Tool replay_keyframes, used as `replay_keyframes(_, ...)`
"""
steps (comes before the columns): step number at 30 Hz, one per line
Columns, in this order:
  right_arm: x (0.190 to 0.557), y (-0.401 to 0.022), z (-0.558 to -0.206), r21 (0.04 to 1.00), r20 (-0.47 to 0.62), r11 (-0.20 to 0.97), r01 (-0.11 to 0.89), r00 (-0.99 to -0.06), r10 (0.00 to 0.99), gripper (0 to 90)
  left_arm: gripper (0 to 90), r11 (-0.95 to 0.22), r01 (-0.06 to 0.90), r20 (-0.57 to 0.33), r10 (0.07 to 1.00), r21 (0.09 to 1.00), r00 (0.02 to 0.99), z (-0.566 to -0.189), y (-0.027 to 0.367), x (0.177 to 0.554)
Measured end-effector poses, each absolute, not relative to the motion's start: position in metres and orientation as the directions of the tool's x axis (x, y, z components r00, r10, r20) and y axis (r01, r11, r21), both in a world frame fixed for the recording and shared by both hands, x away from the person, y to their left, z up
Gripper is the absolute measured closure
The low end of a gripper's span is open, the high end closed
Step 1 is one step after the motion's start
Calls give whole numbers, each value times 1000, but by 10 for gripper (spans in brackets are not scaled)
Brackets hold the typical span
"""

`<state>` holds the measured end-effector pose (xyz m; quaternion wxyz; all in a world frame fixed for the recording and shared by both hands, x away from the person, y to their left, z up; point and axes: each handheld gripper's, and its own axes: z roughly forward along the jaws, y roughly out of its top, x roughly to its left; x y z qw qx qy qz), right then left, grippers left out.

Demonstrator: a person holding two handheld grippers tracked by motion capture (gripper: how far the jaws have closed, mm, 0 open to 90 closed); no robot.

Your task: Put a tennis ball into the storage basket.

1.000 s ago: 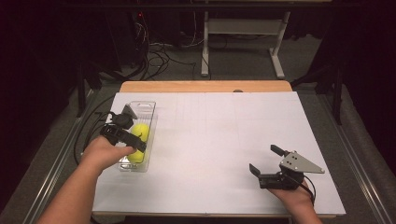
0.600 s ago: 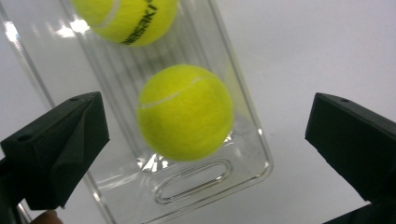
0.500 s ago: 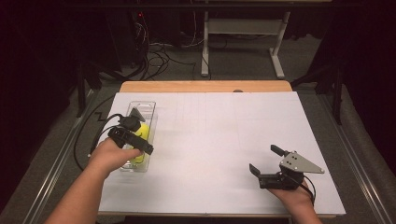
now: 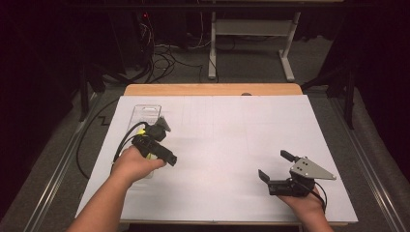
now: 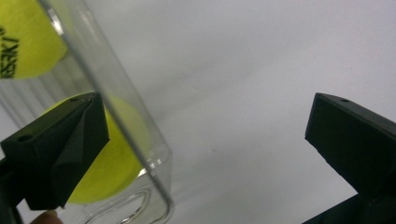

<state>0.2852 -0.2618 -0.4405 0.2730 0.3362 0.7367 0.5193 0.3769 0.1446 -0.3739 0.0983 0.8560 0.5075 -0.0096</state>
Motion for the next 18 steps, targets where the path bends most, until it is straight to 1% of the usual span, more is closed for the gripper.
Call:
replay_keyframes(2,285,-262,-440,949,-54,233,210,-623,780,4,6,-473,865,-126,860,166,494,-373,138,377)
replay_keyframes(5,285,-263,-441,950,-51,231,212,-622,781,4,6,-490,854,-117,851,176,512,-370,128,375)
replay_keyframes(9,285,-263,-441,949,-47,229,216,-622,782,4,6,-509,834,-102,838,211,537,-362,116,373)
replay_keyframes(18,286,-262,-441,949,-52,233,214,-622,782,4,6,-541,809,-115,810,231,575,-356,90,372)
